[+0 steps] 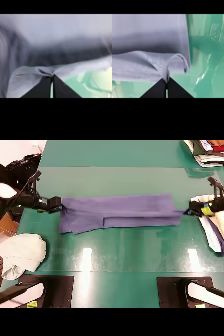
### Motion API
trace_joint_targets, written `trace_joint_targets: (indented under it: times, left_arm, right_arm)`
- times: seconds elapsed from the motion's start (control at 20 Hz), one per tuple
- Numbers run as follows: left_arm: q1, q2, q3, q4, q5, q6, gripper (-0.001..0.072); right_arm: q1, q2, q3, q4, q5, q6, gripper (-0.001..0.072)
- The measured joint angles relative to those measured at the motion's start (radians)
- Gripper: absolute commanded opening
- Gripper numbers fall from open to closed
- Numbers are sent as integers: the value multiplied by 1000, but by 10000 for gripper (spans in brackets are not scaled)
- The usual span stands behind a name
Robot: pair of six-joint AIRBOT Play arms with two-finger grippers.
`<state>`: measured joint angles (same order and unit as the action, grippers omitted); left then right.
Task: Fold the shirts.
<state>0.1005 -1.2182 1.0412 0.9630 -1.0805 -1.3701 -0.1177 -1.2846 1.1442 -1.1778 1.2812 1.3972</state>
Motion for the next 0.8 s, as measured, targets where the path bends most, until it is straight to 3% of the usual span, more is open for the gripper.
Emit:
trace_joint_targets:
  times: [0.3,0.35,0.4,0.45,0.65,0.7,0.75,0.8]
  left_arm:
    - [0,-248,179,-3,103,13,27]
    - [0,-269,194,-4,121,14,137]
    - [0,-284,204,-4,138,15,392]
    - [2,-295,212,-12,158,15,489]
    - [0,-313,237,-56,168,16,475]
    - [1,-315,248,-61,148,16,309]
    - [2,-317,257,-65,121,18,78]
    - [1,-318,266,-72,91,25,26]
  right_arm:
    - [48,-287,292,29,-11,29,18]
    - [52,-329,334,45,-12,31,76]
    - [53,-366,372,65,-14,33,353]
    - [54,-404,414,84,-15,33,508]
    - [51,-516,560,153,13,23,511]
    - [43,-530,581,159,35,11,511]
    - [30,-540,598,164,61,-2,510]
    - [15,-547,608,170,83,-18,510]
